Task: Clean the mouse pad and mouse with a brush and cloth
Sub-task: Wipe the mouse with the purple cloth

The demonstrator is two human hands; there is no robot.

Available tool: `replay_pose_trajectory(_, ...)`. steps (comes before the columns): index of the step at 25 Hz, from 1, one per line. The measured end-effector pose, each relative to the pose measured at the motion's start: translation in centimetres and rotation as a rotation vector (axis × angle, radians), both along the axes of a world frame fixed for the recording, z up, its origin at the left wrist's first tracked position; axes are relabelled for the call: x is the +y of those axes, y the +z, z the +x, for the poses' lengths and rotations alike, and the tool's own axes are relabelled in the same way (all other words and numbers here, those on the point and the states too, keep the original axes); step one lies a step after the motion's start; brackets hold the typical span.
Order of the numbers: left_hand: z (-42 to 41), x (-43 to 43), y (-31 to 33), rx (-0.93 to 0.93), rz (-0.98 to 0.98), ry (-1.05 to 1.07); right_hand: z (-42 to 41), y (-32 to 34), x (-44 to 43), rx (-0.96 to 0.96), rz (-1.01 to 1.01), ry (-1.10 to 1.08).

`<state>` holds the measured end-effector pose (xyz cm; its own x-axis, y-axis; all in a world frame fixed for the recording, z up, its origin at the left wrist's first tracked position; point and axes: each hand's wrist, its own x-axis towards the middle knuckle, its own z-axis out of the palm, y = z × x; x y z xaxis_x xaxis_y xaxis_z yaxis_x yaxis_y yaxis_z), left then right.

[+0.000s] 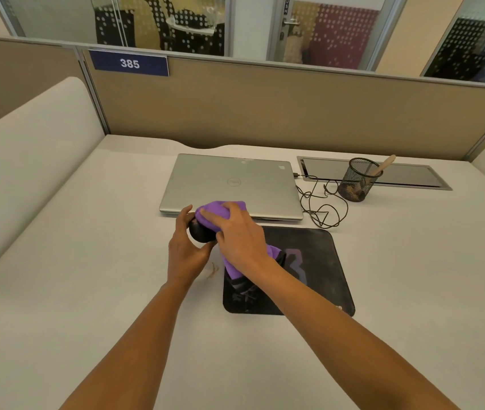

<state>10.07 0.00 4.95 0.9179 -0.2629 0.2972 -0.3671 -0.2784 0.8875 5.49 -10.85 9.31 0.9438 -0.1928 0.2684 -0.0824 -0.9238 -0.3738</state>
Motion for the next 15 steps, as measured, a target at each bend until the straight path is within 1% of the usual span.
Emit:
replay_pose_trajectory(1,-0.1,0.0,-0.1,-0.003,0.006,-0.004,-0.1,-0.2,-0.3,0.000,-0.010,-0.001)
replay_pose_trajectory(4,-0.3,-0.3,-0.2,-0.021,0.018,-0.030,0.8,-0.2,-1.9,0.022,0.055,-0.135)
replay_pose_trajectory(6,-0.4,-0.5,0.2,-0.020,0.008,-0.039,1.1,0.2,-1.8,0.024,0.071,-0.176)
replay_pose_trajectory(8,-0.3,-0.4,0.7,0.001,0.005,-0.037,0.8,0.6,-0.6,0.000,0.019,-0.110)
replay_pose_trajectory(12,-0.4,-0.3,1.0,0.095,0.013,-0.002,-1.1,0.3,0.8,-0.080,-0.227,0.066)
replay_pose_trajectory(14,-0.5,-0.4,0.9,0.093,0.025,-0.014,-0.9,0.4,-0.1,-0.108,-0.293,0.067)
replay_pose_trajectory(15,-0.5,-0.5,0.8,0.085,0.029,-0.026,-0.6,0.6,-0.7,-0.083,-0.291,0.028)
